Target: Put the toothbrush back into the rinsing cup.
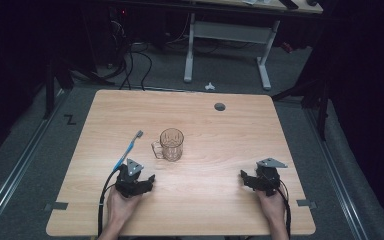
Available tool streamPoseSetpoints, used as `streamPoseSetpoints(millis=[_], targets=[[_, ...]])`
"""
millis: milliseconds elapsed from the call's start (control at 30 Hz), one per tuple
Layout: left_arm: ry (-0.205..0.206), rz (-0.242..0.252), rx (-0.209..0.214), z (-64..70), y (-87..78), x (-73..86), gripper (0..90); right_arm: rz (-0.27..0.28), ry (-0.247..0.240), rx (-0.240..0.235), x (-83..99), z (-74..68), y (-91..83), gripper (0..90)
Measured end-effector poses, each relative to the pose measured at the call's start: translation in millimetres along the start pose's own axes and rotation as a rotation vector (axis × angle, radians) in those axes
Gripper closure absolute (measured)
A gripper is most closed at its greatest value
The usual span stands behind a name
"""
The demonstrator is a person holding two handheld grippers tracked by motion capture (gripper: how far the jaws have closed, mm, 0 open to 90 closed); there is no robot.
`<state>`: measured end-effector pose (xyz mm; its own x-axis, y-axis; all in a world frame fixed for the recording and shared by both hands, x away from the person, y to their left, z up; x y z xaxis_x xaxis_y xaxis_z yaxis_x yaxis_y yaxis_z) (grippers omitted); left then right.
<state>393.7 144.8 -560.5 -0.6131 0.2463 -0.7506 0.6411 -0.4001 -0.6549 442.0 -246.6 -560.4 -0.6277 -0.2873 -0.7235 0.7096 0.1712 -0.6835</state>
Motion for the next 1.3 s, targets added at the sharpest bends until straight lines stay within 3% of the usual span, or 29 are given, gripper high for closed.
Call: streamPoseSetpoints(millis=[100,567,667,1000,1067,1300], targets=[[-0.004,0.022,0.014,1.6,-5.0,-2.6,32.0,0.000,0.000,0.000,0.0,0.0,0.0,25.9],[0.038,0.019,0.034,5.5,-25.1,-5.1,34.7,0.000,-0.001,0.000,0.1,0.1,0.0,25.9],[0.027,0.006,0.057,5.1,-28.1,-3.6,35.1,0.000,0.000,0.000,0.0,0.0,0.0,25.9],[0.028,-0.021,0.066,0.9,-35.4,-2.6,32.9,-0.001,0.000,0.001,0.2,0.0,-0.1,25.9],[0.035,-0.041,0.102,1.3,-35.1,1.2,33.9,-0.001,0.000,0.001,0.2,0.0,-0.2,25.9],[0.038,-0.041,0.102,-3.3,-37.4,5.8,35.5,-0.001,0.000,0.001,0.2,0.0,-0.2,25.9]])
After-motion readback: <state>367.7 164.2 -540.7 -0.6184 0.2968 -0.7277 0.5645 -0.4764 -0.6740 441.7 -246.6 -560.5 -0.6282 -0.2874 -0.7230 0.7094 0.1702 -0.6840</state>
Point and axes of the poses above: each handheld gripper's, and its own axes: y roughly forward along the jaws, x roughly out of its underside, z roughly to its right, the point moved 8 cm from there along y, roughly forward along the jaws, and after that the axes turned 6 degrees about x, right-handed, at the moved point
